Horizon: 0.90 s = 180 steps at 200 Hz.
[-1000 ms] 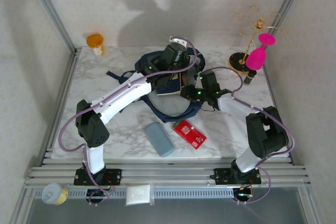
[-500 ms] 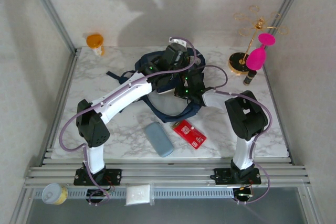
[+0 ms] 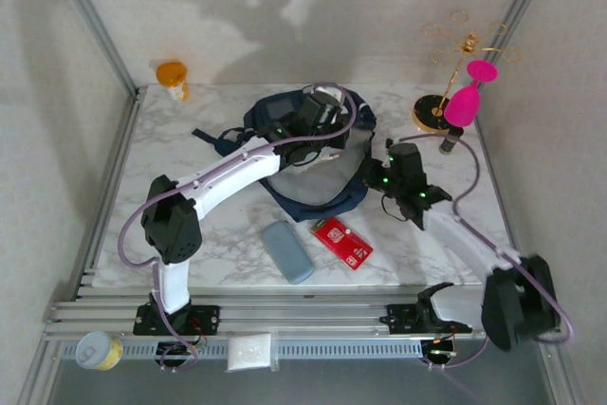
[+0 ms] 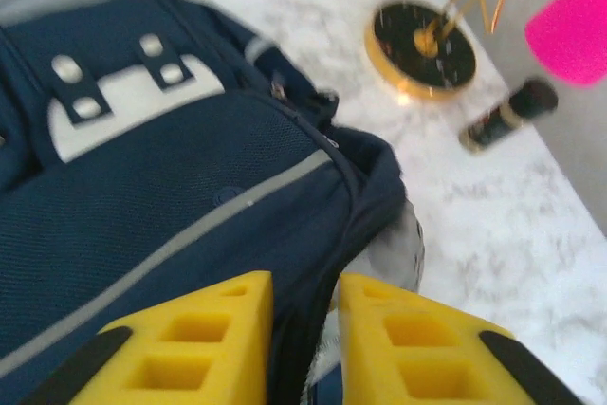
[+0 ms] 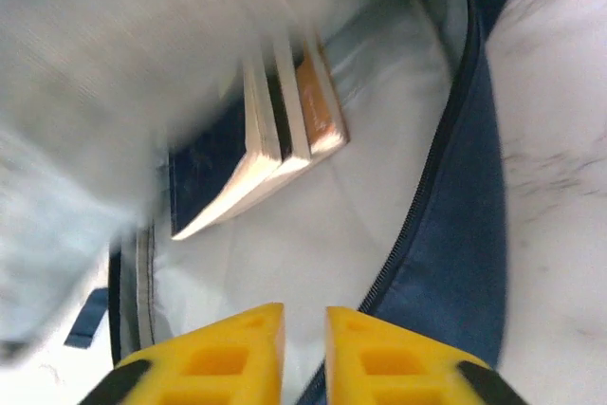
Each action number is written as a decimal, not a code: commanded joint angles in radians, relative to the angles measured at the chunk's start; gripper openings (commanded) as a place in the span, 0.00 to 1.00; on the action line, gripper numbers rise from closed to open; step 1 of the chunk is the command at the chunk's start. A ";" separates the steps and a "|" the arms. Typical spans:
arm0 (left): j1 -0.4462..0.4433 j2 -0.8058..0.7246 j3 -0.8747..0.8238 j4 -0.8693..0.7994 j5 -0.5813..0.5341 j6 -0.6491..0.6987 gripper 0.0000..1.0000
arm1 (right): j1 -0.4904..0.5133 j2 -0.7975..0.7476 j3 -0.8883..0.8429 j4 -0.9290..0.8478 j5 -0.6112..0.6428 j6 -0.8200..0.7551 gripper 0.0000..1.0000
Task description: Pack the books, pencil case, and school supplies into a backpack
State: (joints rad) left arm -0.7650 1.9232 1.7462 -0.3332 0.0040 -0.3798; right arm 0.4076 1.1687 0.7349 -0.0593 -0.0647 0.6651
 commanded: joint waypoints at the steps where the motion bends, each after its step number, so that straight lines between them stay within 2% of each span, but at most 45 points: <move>1: 0.064 -0.078 -0.098 0.066 0.226 -0.098 0.34 | -0.004 -0.091 -0.010 -0.175 0.118 -0.003 0.22; 9: 0.089 -0.133 -0.170 0.102 0.266 -0.120 0.43 | -0.006 -0.104 0.002 -0.207 0.119 0.003 0.23; 19: 0.117 -0.221 -0.274 0.159 0.279 -0.142 0.48 | -0.006 -0.105 0.018 -0.232 0.100 0.013 0.28; 38: 0.188 -0.370 -0.466 0.275 0.237 -0.183 0.58 | -0.007 -0.043 0.014 -0.190 -0.046 0.032 0.38; 58: 0.292 -0.385 -0.546 0.262 0.188 -0.191 0.70 | -0.006 0.070 0.041 -0.177 -0.145 0.049 0.45; 85: 0.431 -0.250 -0.522 0.152 0.131 -0.203 0.70 | -0.006 0.116 0.027 -0.143 -0.135 0.074 0.56; 113: 0.518 -0.087 -0.478 0.191 0.158 -0.233 0.70 | -0.004 0.168 0.016 -0.124 -0.144 0.081 0.62; 148: 0.533 0.068 -0.376 0.262 0.194 -0.232 0.68 | -0.005 0.197 -0.014 -0.073 -0.167 0.106 0.66; 180: 0.538 0.194 -0.303 0.286 0.223 -0.286 0.58 | -0.005 0.222 -0.025 -0.053 -0.174 0.110 0.68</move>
State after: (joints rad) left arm -0.2264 2.0537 1.3628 -0.1207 0.1856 -0.6189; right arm 0.4038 1.3701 0.7254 -0.1478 -0.2146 0.7574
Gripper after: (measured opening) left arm 0.623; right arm 0.672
